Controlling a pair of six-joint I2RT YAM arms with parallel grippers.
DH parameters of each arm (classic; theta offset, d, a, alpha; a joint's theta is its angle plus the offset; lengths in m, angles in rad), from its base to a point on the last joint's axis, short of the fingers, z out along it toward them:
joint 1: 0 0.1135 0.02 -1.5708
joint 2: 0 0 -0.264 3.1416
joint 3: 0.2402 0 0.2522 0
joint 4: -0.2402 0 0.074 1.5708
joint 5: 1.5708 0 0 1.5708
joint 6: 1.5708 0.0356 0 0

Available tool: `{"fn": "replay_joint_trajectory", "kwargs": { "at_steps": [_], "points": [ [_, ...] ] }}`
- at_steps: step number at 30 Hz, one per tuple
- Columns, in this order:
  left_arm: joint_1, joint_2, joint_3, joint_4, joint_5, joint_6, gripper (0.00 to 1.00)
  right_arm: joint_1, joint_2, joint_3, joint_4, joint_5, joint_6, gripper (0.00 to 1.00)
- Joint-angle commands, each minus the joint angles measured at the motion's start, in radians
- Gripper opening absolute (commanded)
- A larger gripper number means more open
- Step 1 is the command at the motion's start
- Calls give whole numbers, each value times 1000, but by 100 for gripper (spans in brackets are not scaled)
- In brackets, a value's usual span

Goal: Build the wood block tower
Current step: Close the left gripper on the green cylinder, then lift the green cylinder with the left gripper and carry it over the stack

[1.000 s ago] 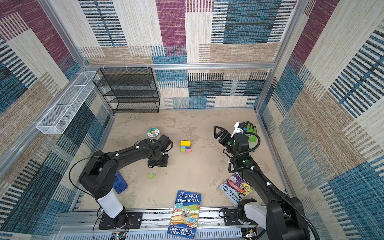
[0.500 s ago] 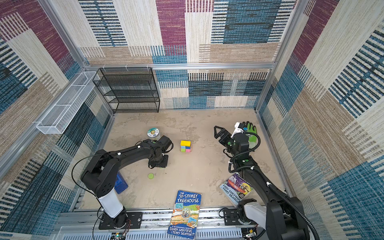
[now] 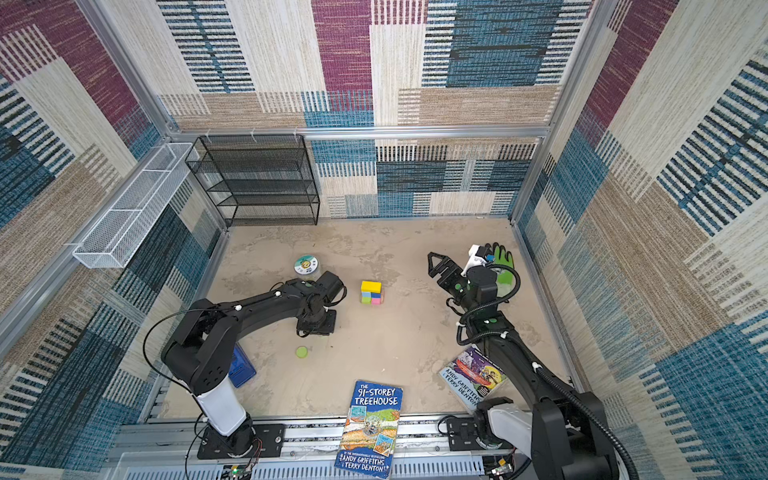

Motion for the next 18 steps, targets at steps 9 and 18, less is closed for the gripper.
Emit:
{"fn": "replay_joint_trajectory", "kwargs": {
  "at_steps": [9,18],
  "points": [
    [0,-59,98,-112,11,62,26,0,27,9,40,-30,-1,100],
    [-4,-12,378,-284,15,179,30,-2,58,18,53,-61,-11,100]
  ]
}}
